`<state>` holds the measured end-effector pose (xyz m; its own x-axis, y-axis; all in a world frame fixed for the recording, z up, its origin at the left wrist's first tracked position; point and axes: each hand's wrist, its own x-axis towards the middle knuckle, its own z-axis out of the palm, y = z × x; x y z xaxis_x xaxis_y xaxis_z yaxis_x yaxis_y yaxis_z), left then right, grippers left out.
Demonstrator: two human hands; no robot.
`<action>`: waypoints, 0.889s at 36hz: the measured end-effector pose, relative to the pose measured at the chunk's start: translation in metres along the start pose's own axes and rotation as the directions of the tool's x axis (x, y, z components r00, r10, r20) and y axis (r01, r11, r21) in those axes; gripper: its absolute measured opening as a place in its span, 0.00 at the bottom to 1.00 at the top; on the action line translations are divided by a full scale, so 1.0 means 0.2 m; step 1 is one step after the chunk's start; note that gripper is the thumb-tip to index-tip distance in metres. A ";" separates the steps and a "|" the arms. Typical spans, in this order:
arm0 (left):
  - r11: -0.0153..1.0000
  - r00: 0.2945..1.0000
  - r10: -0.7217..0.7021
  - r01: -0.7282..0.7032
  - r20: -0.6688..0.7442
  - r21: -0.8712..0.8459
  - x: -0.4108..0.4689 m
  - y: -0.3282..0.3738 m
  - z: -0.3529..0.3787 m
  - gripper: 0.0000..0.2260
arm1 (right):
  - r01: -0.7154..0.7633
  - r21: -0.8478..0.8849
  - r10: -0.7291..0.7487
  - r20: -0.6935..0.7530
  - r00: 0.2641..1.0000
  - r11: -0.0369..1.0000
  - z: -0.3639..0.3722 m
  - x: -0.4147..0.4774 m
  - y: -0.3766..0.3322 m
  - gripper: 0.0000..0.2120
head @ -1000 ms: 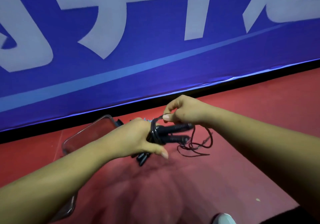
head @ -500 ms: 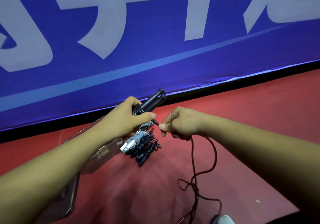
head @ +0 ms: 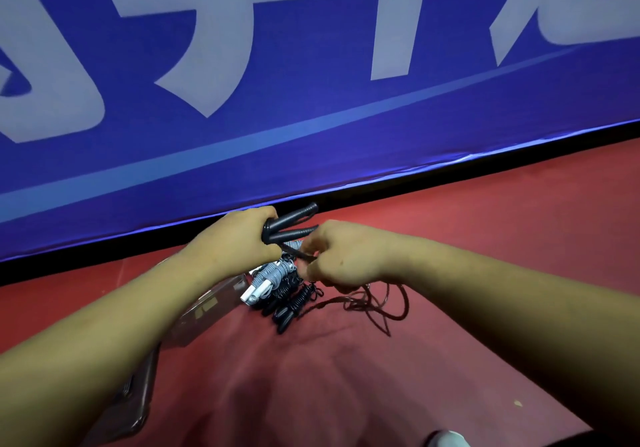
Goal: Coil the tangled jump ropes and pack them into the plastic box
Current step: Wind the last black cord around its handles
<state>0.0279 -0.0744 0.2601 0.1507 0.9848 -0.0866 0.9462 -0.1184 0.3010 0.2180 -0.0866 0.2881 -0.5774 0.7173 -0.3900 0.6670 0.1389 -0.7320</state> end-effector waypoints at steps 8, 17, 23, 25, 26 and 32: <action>0.968 0.997 0.069 -0.077 0.041 0.239 -0.01 -0.01 0.10 0.11 | 0.013 0.045 -0.011 -0.041 0.999 0.999 -0.05 -0.01 0.04 0.07; 0.969 0.943 0.236 -0.247 0.233 0.016 -0.09 0.15 0.22 0.16 | 0.098 -0.262 -0.163 -0.240 0.957 0.960 -0.11 0.02 0.16 0.04; 0.952 0.914 0.306 -0.300 0.265 -0.061 -0.14 0.18 0.10 0.08 | 0.175 -0.023 -0.174 -0.256 0.951 0.984 -0.13 0.01 0.20 0.05; 0.947 0.898 0.321 -0.304 0.301 -0.105 -0.18 0.19 0.12 0.08 | 0.176 0.031 -0.165 -0.219 0.962 0.984 -0.13 0.01 0.22 0.08; 0.947 0.898 0.320 -0.290 0.301 -0.139 -0.19 0.19 0.13 0.08 | 0.178 0.054 -0.163 -0.206 0.965 0.983 -0.13 0.01 0.22 0.09; 0.925 0.931 0.287 -0.208 0.225 -0.318 -0.19 0.25 0.03 0.06 | 0.147 0.350 -0.090 -0.174 0.981 0.925 -0.15 0.01 0.28 0.05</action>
<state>0.0706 -0.1175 0.2722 0.4763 0.8542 -0.2083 0.7529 -0.2739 0.5984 0.2681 -0.0573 0.2627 -0.5444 0.8096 -0.2194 0.3676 -0.0048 -0.9300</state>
